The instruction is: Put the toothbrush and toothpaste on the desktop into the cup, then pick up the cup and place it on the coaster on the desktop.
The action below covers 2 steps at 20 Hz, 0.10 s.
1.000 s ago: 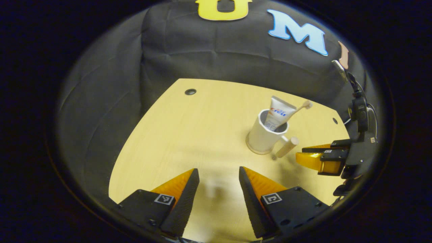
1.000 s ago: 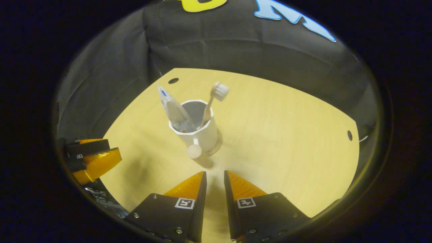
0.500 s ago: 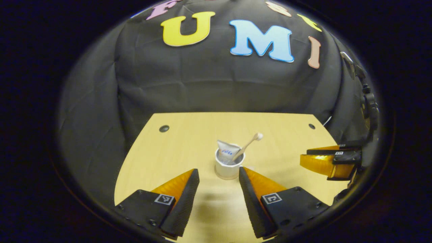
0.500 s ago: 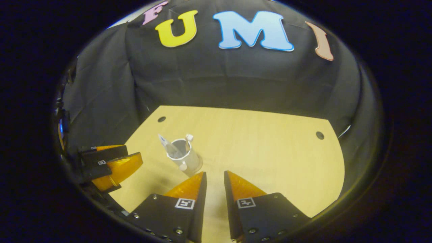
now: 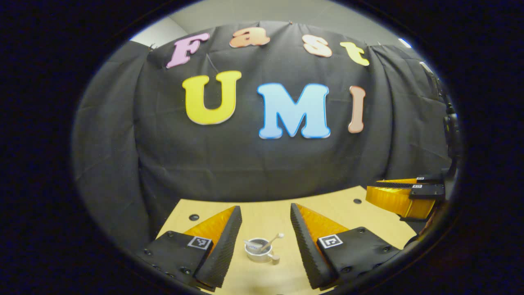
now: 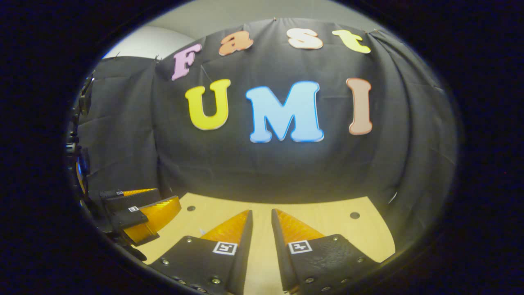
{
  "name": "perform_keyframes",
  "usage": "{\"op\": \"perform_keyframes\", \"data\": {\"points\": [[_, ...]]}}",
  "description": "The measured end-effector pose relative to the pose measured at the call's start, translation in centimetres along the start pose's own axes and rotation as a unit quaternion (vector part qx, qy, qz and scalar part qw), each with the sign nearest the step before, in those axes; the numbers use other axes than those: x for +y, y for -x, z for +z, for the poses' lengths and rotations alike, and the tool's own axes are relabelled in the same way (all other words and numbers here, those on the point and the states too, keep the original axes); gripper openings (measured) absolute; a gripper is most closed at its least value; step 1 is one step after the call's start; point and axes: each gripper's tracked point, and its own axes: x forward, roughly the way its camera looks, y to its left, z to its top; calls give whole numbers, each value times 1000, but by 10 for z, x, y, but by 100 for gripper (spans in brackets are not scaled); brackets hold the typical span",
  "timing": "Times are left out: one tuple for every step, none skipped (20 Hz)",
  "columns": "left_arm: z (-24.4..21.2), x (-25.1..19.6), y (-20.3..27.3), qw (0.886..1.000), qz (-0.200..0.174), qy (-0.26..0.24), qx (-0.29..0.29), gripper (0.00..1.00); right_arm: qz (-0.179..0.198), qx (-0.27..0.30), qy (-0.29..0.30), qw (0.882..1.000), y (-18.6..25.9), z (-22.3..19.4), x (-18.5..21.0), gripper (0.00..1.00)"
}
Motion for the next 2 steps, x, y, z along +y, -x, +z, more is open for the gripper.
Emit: {"op": "perform_keyframes", "data": {"points": [[19,-5,4,1000,-3,2,-28,84,1,-22,0,1000,4,12,2,45],[35,-7,14,999,0,2,-50,85,-5,-38,2,999,12,22,2,57]]}}
